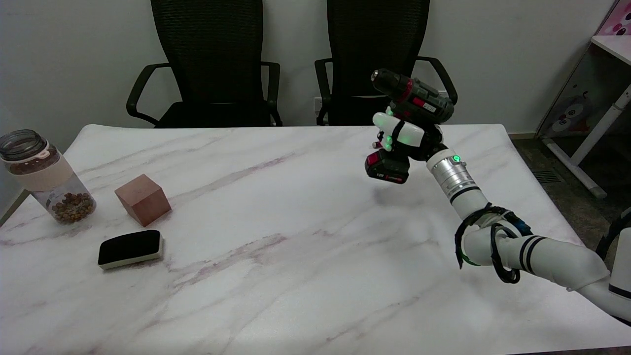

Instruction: Pick up the power screwdriver.

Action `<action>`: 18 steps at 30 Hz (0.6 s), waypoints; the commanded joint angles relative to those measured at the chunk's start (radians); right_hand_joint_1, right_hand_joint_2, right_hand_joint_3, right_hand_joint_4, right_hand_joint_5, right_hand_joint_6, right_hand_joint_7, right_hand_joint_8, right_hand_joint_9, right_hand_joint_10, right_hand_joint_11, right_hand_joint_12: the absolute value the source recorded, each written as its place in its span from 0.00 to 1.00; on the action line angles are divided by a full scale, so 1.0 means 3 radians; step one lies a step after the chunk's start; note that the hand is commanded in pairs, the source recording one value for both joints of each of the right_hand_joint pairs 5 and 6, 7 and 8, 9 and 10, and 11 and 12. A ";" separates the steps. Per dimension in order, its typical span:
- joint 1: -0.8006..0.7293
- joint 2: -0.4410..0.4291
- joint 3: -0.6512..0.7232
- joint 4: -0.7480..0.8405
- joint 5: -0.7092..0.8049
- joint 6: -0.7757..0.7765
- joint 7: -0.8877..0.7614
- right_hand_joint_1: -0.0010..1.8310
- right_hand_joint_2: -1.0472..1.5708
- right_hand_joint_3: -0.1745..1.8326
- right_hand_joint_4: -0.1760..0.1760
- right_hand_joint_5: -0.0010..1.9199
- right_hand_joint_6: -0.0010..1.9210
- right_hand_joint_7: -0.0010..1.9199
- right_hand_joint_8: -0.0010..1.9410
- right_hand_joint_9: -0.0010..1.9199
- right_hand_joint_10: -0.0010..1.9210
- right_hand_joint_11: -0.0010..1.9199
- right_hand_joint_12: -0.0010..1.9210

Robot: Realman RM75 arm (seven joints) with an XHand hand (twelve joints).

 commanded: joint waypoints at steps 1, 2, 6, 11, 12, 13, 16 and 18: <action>0.0057 0.0160 0.0101 -0.0704 -0.0173 0.0174 -0.0193 0.59 1.00 0.33 0.63 0.93 0.93 0.93 0.92 1.00 1.00 0.86 0.86; 0.0057 0.0179 0.0117 -0.0763 -0.0173 0.0157 -0.0277 0.59 1.00 0.33 0.63 0.92 0.92 0.92 0.91 1.00 1.00 0.86 0.86; 0.0057 0.0204 0.0139 -0.0913 -0.0163 0.0124 -0.0440 0.59 1.00 0.34 0.62 0.90 0.90 0.90 0.89 1.00 1.00 0.86 0.86; 0.0047 0.0214 0.0142 -0.1040 -0.0173 0.0125 -0.0449 0.59 1.00 0.34 0.62 0.89 0.89 0.89 0.88 1.00 1.00 0.86 0.86; 0.0047 0.0215 0.0142 -0.1059 -0.0173 0.0128 -0.0449 0.59 1.00 0.34 0.62 0.89 0.89 0.89 0.88 1.00 1.00 0.86 0.86; 0.0047 0.0216 0.0142 -0.1079 -0.0173 0.0132 -0.0449 0.59 1.00 0.34 0.62 0.89 0.89 0.89 0.88 1.00 1.00 0.87 0.86; 0.0042 0.0235 0.0147 -0.1186 -0.0173 0.0149 -0.0456 0.59 1.00 0.34 0.62 0.89 0.89 0.89 0.88 1.00 1.00 0.87 0.87; 0.0037 0.0263 0.0147 -0.1299 -0.0173 0.0149 -0.0526 0.59 1.00 0.34 0.62 0.89 0.89 0.89 0.88 1.00 1.00 0.87 0.87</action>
